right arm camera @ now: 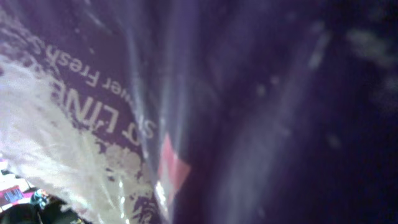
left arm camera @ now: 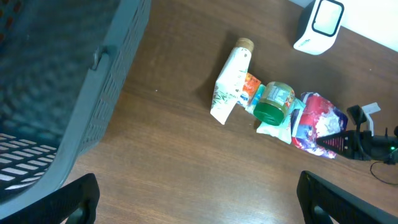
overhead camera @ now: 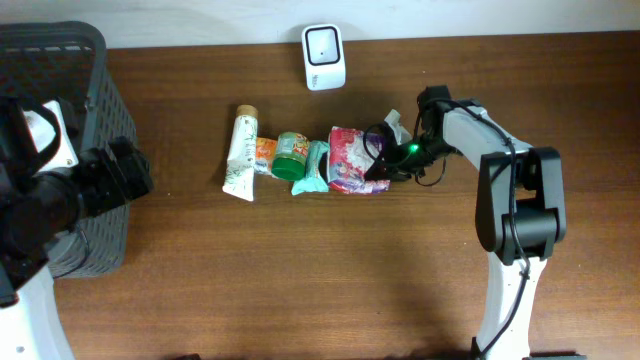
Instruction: Scan the item barcode
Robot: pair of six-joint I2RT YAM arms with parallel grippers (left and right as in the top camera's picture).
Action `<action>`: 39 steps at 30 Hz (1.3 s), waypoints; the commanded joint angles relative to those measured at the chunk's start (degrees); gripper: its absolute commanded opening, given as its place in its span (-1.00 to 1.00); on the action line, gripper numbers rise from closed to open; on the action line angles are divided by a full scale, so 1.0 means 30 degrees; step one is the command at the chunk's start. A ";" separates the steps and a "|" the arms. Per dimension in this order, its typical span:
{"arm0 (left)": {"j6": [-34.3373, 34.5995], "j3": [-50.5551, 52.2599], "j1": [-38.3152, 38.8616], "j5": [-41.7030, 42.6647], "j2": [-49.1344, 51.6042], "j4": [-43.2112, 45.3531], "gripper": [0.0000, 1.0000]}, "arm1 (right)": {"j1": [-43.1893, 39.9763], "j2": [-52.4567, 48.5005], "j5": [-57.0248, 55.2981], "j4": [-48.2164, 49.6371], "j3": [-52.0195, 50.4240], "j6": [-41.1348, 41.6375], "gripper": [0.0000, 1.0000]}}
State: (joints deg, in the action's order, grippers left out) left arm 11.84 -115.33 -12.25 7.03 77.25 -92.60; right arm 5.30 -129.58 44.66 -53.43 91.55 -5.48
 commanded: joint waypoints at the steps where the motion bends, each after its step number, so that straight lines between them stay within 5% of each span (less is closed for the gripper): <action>1: 0.0182 0.0044 -0.0095 0.0000 -0.0029 -0.0022 0.98 | 0.0087 0.0729 -0.3126 -0.0328 0.1515 0.2397 -0.92; 11: 0.0182 0.0044 -0.0095 0.0000 -0.0029 -0.0022 0.98 | 0.1341 0.4546 -1.4535 -0.4452 0.3993 0.4218 -0.92; 21: 0.0182 0.0044 -0.0095 0.0000 -0.0029 -0.0022 0.98 | 0.1719 0.4677 -2.3788 -0.6929 0.3854 0.8145 -0.92; 33: 0.0182 0.0044 -0.0095 0.0000 -0.0029 -0.0015 0.98 | 0.2229 0.4568 -2.3941 -0.5617 0.1581 0.8633 -0.92; 35: 0.0182 0.0044 -0.0095 0.0000 -0.0029 -0.0022 0.98 | 0.2936 0.4568 -2.3955 -0.5617 0.1581 0.8626 -0.77; 39: 0.0182 0.0044 -0.0095 0.0000 -0.0029 -0.0022 0.98 | 0.4845 0.4568 -2.3686 -0.5129 0.1581 0.8553 -0.10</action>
State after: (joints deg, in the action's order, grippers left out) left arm 11.84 -115.33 -12.25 7.03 77.25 -92.58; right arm 15.75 -116.88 -26.15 -69.89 96.53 19.68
